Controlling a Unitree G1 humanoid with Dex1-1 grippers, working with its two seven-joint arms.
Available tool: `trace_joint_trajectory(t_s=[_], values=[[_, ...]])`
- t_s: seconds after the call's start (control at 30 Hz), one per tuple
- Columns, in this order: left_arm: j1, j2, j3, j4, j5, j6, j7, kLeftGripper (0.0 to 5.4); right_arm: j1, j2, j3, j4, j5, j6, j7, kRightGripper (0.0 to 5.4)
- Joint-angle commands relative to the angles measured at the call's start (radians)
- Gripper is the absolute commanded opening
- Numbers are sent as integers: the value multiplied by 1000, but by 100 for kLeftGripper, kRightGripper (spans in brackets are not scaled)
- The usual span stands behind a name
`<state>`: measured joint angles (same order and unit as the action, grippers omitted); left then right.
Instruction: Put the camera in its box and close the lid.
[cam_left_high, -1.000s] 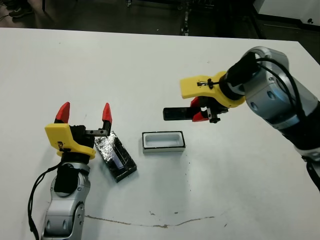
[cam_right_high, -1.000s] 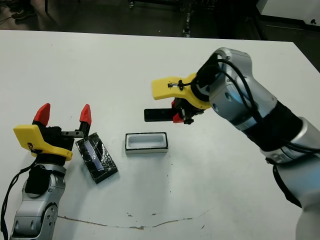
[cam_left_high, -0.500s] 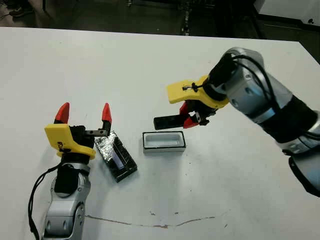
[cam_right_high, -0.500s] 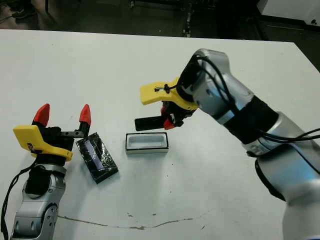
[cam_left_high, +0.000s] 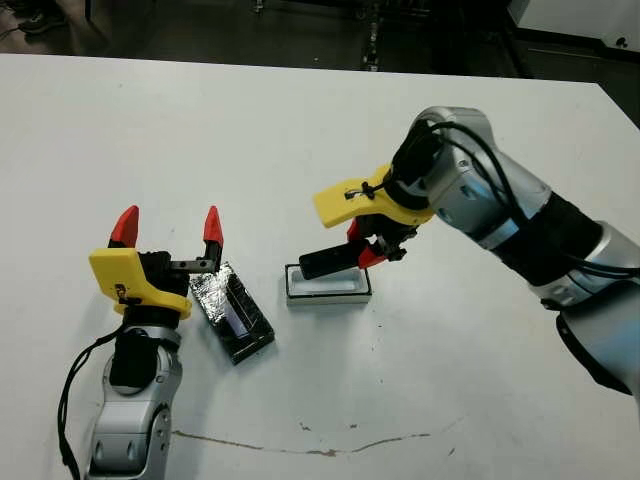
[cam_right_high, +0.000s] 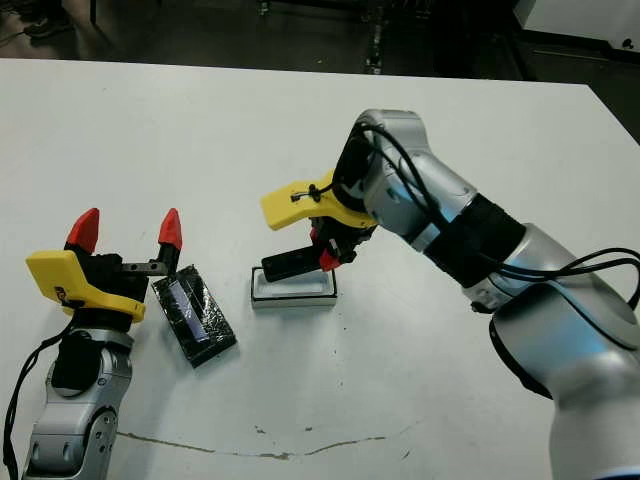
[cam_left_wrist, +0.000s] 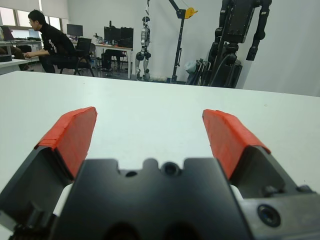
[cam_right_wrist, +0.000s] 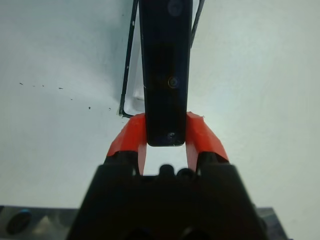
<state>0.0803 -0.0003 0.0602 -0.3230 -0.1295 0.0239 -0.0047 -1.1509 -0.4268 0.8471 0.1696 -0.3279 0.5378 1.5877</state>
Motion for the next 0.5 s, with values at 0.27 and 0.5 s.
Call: trace_joint_trajectory(t_s=[0.27, 0.5], values=[[26, -5, 3, 1, 13, -1, 12, 540, 15, 0, -8, -6, -29, -37, -19, 167], [29, -6, 3, 2, 10, -4, 10, 540, 24, 8, -8, 1, -51, -44, -42, 167]])
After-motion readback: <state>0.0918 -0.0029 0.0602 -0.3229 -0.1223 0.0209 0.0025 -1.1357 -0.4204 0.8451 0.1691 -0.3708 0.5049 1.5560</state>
